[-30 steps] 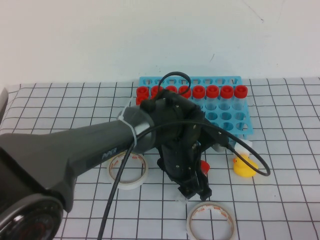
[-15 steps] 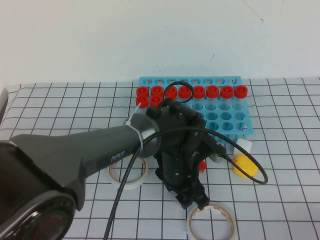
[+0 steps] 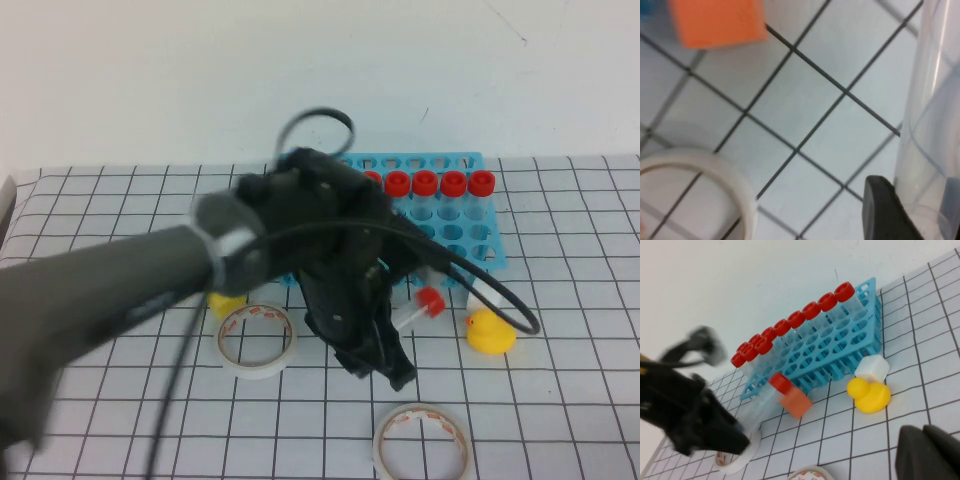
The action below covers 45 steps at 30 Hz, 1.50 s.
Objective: Place the test tubes
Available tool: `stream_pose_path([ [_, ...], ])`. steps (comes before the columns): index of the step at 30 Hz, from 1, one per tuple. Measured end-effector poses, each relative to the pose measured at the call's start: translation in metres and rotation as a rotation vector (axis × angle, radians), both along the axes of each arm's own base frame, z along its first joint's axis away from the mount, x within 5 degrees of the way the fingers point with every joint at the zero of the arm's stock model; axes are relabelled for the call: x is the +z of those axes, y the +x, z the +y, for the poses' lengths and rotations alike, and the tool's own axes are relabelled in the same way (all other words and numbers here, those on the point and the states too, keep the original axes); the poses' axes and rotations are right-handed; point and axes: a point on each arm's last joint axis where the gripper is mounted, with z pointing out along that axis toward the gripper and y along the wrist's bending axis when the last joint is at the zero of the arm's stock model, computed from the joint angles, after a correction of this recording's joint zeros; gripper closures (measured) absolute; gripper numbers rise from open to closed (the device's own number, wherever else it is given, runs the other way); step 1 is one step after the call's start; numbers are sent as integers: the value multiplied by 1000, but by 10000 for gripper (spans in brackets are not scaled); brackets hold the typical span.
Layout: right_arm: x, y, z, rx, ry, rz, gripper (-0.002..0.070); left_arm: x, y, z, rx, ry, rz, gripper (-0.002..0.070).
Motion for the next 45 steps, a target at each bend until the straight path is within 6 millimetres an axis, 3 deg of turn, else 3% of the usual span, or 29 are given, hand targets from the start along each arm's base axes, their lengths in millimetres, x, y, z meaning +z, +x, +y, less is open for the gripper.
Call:
stream_pose_path([
  [3,0,0,0,0,0,0,678,26,-18,16,1,-66,-76,466],
  [6,0,0,0,0,0,0,678,37,-41,36,3,-130,-147,466],
  [13,0,0,0,1,-5,-2,678,39,-101,85,55,-324,-275,466],
  [21,0,0,1,5,3,-4,678,30,-141,121,172,-531,-405,466],
  [28,16,-2,7,76,10,-116,678,28,-139,124,261,-712,-523,466],
  [35,71,-2,19,237,-128,-280,678,38,-122,114,296,-886,-696,466],
  [41,110,25,24,326,-242,-329,675,26,-109,98,251,-982,-728,466],
  [45,125,51,30,431,-331,-376,598,19,-105,82,156,-1098,-745,466],
])
